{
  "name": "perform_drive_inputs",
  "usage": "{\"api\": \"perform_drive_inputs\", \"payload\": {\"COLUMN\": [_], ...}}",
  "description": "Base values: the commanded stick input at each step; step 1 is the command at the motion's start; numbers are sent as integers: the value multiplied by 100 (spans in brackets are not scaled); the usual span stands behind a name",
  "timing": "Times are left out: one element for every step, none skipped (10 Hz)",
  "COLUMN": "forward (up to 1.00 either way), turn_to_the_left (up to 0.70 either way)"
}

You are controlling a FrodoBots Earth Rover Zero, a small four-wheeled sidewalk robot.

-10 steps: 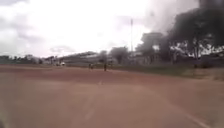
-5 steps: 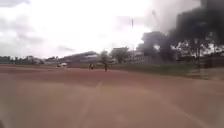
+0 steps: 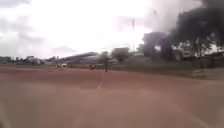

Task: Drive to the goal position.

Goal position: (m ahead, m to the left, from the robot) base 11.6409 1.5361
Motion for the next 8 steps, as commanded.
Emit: {"api": "perform_drive_inputs", "payload": {"forward": [70, 70, 70, 70, 70, 70, 70, 70], "turn_to_the_left": [0, 0, 0, 0, 0, 0, 0, 0]}}
